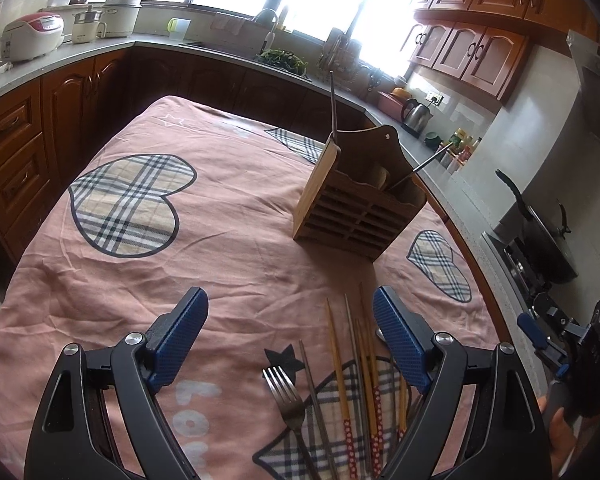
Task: Organize utensils
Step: 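Move both tools back to the utensil pile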
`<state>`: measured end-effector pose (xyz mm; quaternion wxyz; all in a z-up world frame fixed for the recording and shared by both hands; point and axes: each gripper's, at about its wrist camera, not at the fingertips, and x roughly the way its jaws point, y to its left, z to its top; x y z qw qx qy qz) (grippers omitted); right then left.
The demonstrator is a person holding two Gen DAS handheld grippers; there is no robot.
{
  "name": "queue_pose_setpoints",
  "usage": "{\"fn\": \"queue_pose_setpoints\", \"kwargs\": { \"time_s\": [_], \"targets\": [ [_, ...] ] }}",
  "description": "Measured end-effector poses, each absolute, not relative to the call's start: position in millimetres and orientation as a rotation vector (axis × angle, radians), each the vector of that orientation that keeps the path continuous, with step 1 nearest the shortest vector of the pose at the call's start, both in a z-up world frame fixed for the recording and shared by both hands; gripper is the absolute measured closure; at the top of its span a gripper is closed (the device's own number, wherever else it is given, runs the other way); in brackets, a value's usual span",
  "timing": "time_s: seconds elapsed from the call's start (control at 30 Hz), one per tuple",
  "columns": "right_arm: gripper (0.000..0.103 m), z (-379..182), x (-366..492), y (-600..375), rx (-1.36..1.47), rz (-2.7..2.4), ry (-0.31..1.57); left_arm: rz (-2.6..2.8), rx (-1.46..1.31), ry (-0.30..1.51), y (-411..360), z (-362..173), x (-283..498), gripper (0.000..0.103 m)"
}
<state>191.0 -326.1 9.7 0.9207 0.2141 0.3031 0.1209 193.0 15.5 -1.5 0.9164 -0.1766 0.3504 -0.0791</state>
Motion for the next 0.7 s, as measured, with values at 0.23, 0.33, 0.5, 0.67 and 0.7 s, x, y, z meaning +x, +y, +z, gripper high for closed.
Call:
{"fn": "queue_pose_setpoints", "kwargs": {
  "time_s": [0.23, 0.33, 0.5, 0.67, 0.7],
  "targets": [
    [0.010, -2, 174, -324, 0.408, 0.241, 0.644, -0.166, -0.361, 0.759, 12, -19, 178, 0.016],
    [0.010, -8, 170, -322, 0.393, 0.237, 0.658, -0.169, -0.357, 0.778, 9, -27, 173, 0.016],
    [0.010, -18, 166, -320, 0.385, 0.234, 0.679, -0.170, -0.348, 0.804, 6, -35, 168, 0.016],
    [0.010, -28, 168, -315, 0.357, 0.227, 0.703, -0.168, -0.341, 0.838, 3, -42, 165, 0.016],
    [0.011, -30, 169, -313, 0.347, 0.225, 0.711, -0.168, -0.340, 0.846, 3, -44, 165, 0.016]
  ]
}}
